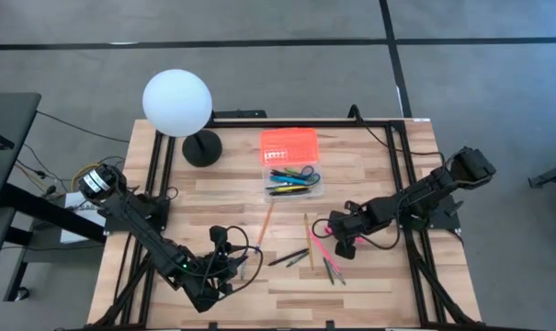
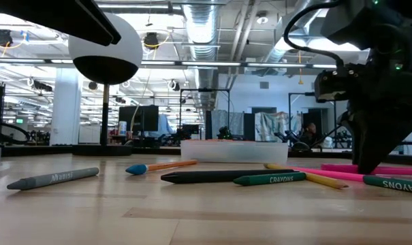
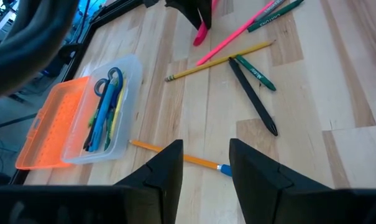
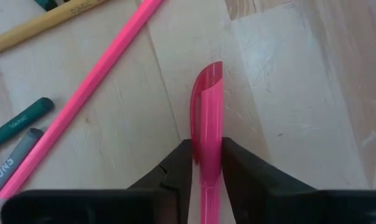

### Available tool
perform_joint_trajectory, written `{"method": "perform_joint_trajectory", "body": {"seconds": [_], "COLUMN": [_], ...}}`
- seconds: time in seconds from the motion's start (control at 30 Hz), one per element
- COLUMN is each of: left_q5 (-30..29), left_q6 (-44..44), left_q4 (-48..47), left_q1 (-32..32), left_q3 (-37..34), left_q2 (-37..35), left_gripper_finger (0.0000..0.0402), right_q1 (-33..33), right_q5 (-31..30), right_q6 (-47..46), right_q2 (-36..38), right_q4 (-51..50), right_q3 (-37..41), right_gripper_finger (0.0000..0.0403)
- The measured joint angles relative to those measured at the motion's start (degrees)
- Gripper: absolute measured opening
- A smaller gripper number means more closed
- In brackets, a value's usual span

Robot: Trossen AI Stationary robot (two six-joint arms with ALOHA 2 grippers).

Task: Pick & place school supplies into a supply box
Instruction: Put the pink pen into the orange supply box

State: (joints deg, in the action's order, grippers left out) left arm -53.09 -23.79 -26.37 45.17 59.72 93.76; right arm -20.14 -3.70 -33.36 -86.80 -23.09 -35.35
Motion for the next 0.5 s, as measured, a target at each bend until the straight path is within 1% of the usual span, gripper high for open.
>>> {"method": "perform_joint_trajectory", "body": {"seconds": [0.3, 0.5], "left_q5": [0.2, 0.3], "left_q6": [0.0, 0.0], "left_q4": [0.0, 0.0], "left_q1": [0.0, 0.0], "left_q3": [0.0, 0.0], "left_q2": [0.0, 0.0], "left_gripper_finger": [0.0126, 0.0126], "right_q1": [-0.1, -0.1], "right_q5": [1.3, 1.9], "right_q6": [0.4, 0.2], "right_q2": [0.0, 0.1], "right_q4": [-0.9, -2.0], "right_q3": [0.0, -0.1], "right_gripper_finger": [0.0141, 0.0152]}}
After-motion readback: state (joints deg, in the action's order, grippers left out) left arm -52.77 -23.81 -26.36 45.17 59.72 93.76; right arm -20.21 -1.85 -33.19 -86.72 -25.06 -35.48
